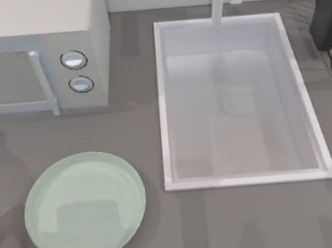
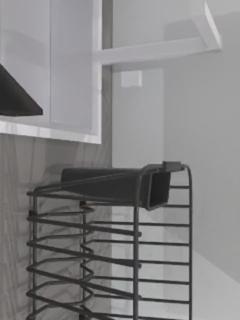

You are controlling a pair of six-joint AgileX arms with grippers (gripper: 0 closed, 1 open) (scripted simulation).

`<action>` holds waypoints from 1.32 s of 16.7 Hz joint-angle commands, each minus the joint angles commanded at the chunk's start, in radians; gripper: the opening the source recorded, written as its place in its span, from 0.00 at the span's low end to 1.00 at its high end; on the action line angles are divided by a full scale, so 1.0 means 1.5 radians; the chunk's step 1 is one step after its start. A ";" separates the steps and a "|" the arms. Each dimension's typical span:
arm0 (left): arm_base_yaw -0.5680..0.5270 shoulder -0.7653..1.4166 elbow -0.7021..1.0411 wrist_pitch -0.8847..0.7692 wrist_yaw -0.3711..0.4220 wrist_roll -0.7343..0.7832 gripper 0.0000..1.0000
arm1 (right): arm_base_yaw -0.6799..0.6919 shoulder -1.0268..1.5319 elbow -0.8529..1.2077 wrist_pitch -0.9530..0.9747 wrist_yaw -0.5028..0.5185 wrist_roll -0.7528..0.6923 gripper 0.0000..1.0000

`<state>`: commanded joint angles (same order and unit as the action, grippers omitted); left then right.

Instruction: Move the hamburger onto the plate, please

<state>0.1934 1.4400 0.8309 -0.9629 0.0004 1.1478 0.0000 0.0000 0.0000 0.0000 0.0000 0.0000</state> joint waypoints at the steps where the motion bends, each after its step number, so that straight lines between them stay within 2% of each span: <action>1: -0.003 -0.002 -0.002 0.002 0.000 -0.001 1.00 | 0.000 0.000 0.000 0.000 0.000 0.000 1.00; 5: -0.001 0.024 -0.027 0.051 0.000 -0.001 1.00 | 0.000 0.000 0.000 0.000 0.000 0.000 1.00; 11: 0.001 0.116 -0.113 0.232 0.000 0.003 1.00 | 0.000 0.000 0.000 0.000 0.000 0.000 1.00; 17: 0.002 0.130 -0.126 0.256 0.000 0.004 1.00 | 0.000 0.000 0.000 0.000 0.000 0.000 1.00; 22: 0.002 0.130 -0.126 0.256 0.000 0.004 0.62 | 0.000 0.000 0.000 0.000 0.000 0.000 1.00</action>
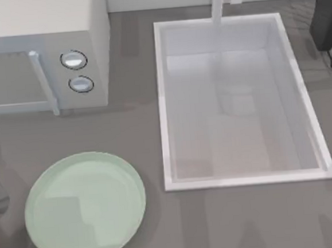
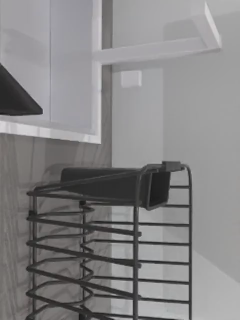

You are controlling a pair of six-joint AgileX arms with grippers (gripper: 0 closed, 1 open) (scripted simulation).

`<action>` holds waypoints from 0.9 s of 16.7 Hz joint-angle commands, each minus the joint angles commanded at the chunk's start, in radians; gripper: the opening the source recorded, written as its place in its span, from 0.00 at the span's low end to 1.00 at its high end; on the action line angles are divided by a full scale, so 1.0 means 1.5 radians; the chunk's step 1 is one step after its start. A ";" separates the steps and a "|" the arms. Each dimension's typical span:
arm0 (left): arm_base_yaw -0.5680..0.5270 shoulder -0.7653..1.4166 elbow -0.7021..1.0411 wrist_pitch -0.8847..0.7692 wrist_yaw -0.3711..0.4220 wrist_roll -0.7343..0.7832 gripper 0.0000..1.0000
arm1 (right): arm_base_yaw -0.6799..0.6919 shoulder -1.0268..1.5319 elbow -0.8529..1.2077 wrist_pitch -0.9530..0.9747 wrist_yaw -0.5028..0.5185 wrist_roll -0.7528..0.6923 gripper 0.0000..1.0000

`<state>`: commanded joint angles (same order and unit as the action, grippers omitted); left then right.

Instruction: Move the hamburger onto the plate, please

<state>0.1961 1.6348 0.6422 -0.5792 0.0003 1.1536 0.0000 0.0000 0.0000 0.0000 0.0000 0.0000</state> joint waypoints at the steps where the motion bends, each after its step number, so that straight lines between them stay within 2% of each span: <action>1: 0.000 0.000 0.000 0.000 0.000 0.000 0.55 | 0.000 0.000 0.000 0.000 0.000 0.000 1.00; 8: 0.000 0.000 0.000 0.000 0.000 0.000 0.02 | 0.000 0.000 0.000 0.000 0.000 0.000 1.00; 15: 0.000 0.000 0.000 0.000 0.000 0.000 0.00 | 0.000 0.000 0.000 0.000 0.000 0.000 1.00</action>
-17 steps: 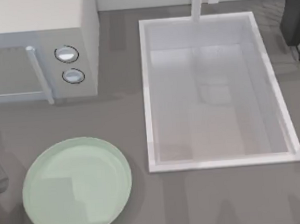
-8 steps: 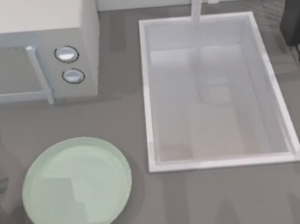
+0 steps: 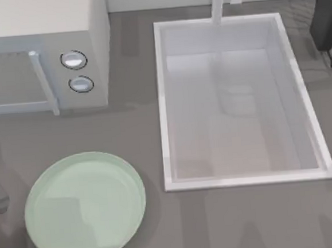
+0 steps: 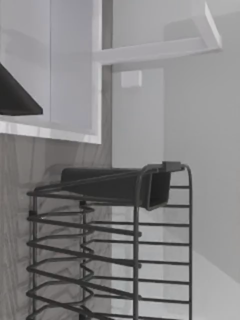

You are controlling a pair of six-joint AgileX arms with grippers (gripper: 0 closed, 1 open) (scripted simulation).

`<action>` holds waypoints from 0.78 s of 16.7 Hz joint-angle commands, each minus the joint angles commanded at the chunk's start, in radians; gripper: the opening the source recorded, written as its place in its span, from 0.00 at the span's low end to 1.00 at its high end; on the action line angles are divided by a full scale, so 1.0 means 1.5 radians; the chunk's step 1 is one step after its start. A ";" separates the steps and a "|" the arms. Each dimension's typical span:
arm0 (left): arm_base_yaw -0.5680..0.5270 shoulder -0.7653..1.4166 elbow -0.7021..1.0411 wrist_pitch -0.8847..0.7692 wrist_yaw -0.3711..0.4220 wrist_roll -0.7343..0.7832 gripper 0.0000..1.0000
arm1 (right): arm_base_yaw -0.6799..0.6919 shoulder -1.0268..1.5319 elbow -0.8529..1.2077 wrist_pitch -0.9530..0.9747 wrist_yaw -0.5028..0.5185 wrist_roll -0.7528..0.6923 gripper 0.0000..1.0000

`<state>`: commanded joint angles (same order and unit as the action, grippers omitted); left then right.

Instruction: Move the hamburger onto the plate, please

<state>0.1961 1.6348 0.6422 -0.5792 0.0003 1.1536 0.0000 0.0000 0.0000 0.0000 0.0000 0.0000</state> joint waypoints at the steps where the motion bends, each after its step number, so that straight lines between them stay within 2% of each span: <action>1: 0.000 0.000 0.000 0.000 0.000 0.000 0.00 | 0.000 0.000 0.000 0.000 0.000 0.000 1.00; 2: 0.000 -0.046 0.028 -0.070 0.008 -0.014 0.00 | 0.000 0.000 0.000 0.000 0.000 0.000 1.00; 6: -0.001 -0.063 0.063 -0.119 0.008 -0.012 0.00 | 0.000 0.000 0.000 0.000 0.000 0.000 1.00; 13: -0.002 -0.149 0.197 -0.352 0.008 -0.017 0.00 | 0.000 0.000 0.000 0.000 0.000 0.000 1.00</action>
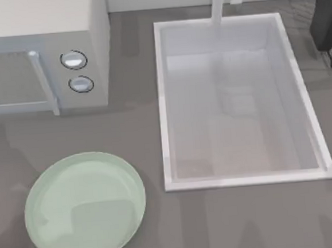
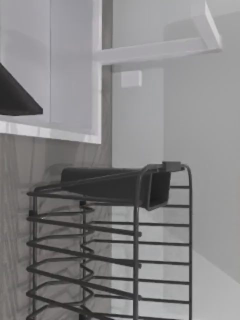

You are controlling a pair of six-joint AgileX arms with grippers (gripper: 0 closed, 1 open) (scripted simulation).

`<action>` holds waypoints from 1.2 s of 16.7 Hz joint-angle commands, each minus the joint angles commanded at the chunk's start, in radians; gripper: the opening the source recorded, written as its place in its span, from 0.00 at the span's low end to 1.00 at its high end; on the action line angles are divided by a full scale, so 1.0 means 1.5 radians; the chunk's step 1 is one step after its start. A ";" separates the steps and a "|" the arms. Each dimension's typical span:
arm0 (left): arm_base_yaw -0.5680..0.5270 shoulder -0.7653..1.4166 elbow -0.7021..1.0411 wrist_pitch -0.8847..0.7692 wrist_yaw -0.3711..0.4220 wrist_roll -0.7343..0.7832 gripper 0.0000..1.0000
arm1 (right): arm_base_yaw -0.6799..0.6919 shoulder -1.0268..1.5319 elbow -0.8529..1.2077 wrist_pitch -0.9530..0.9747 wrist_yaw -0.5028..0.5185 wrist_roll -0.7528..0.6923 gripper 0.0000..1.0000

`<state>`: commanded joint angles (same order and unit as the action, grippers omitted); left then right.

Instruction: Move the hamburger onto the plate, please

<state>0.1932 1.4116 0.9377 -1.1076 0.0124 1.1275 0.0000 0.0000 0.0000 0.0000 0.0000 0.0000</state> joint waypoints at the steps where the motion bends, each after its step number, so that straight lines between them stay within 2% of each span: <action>1: 0.000 -0.009 0.011 -0.013 0.000 -0.001 0.00 | 0.000 0.000 0.000 0.000 0.000 0.000 1.00; 7: 0.000 -0.011 0.015 -0.018 0.000 0.001 0.00 | 0.000 0.000 0.000 0.000 0.000 0.000 1.00; 11: -0.036 0.011 0.032 -0.019 -0.001 0.072 0.00 | 0.000 0.000 0.000 0.000 0.000 0.000 1.00; 15: -0.119 0.055 0.061 -0.019 -0.001 0.257 0.00 | 0.000 0.000 0.000 0.000 0.000 0.000 1.00; 20: -0.250 0.119 0.094 -0.013 0.000 0.600 0.00 | 0.000 0.000 0.000 0.000 0.000 0.000 1.00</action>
<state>-0.1824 1.5894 1.0792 -1.1273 0.0130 2.0280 0.0000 0.0000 0.0000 0.0000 0.0000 0.0000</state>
